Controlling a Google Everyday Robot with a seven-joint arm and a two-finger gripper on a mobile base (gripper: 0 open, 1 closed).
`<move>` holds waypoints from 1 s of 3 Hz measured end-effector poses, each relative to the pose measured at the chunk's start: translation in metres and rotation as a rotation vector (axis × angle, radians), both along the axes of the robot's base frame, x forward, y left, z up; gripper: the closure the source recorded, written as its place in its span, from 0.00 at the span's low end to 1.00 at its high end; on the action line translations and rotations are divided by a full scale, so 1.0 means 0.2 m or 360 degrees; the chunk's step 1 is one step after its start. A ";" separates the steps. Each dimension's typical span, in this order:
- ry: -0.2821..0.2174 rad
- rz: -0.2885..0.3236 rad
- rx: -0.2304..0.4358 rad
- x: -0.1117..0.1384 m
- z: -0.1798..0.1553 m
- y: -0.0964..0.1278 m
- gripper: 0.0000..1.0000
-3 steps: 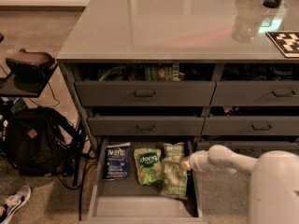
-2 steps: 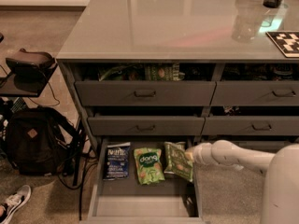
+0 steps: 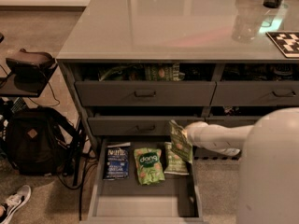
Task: Pick green jalapeno chip bag from bottom drawer and place on counter
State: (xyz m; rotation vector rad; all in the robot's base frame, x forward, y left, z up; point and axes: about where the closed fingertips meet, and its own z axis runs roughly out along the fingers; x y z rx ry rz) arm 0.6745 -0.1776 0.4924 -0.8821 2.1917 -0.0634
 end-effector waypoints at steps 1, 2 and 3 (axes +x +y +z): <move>-0.0160 0.0100 -0.0106 -0.03 0.33 0.24 1.00; -0.0168 0.0166 -0.0072 -0.29 0.52 0.40 1.00; -0.0181 0.0182 -0.0100 -0.41 0.59 0.35 1.00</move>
Offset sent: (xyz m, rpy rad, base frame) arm -0.1864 0.0306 0.1433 -0.0290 -0.0516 0.0460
